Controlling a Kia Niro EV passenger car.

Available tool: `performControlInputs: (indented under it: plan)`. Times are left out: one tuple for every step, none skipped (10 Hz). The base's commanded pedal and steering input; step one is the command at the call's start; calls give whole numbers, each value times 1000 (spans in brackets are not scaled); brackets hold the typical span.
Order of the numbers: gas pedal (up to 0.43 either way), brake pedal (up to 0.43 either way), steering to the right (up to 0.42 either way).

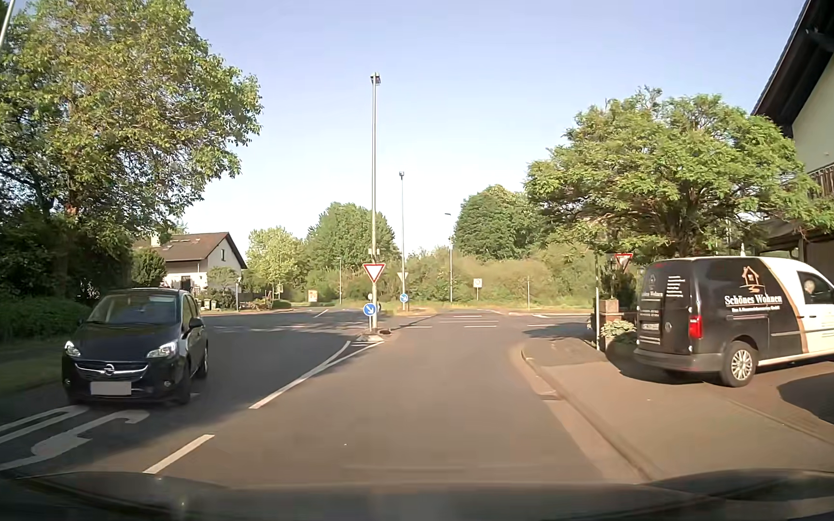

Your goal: Follow the waypoints while adhering to traffic rules and regulations

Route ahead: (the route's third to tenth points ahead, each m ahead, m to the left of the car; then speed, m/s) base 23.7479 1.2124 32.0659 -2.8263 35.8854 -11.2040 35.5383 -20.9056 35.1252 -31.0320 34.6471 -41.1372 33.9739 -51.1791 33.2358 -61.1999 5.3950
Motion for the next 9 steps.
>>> performControlInputs:
  plan:
    - [197, 0, 26]
    - [197, 6, 28]
    - [197, 0, 30]
    - [197, 0, 32]
    - [197, 0, 27]
    - [189, 0, 24]
    - [189, 0, 21]
    - [169, 0, 18]
    - [157, 0, 16]
